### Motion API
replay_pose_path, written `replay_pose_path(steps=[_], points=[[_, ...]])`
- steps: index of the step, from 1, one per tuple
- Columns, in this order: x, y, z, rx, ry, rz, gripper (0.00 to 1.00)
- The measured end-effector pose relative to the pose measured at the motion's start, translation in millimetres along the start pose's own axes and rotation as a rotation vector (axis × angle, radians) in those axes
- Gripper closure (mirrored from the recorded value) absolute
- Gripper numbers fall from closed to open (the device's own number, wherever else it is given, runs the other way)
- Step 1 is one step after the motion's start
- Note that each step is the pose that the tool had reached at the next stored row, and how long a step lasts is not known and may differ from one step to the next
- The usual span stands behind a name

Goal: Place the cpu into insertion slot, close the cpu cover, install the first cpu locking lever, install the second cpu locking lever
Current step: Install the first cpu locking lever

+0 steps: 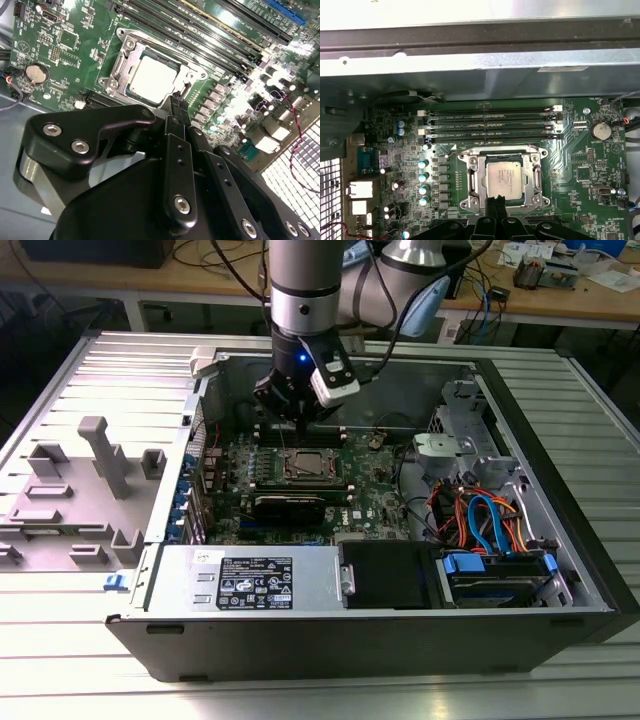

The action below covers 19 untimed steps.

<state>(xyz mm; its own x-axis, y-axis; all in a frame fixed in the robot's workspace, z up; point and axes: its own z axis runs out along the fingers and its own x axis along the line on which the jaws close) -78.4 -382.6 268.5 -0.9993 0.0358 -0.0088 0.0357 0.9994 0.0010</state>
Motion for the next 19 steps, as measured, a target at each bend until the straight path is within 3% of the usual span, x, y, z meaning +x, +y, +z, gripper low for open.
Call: replay_pose_path(steps=[6, 8, 12, 16, 19], points=[[13.1, -0.5, -0.1, -0.0004, 0.0, -0.004, 0.89], [20.6, -0.7, -0.2, -0.0009, 0.0001, -0.012, 0.89], [26.9, -1.0, -0.3, -0.0046, 0.0002, -0.033, 0.89], [39.2, -1.4, -0.4, -0.005, -0.0002, -0.035, 0.89], [40.4, -1.4, -0.3, -0.005, -0.0003, -0.036, 0.89]])
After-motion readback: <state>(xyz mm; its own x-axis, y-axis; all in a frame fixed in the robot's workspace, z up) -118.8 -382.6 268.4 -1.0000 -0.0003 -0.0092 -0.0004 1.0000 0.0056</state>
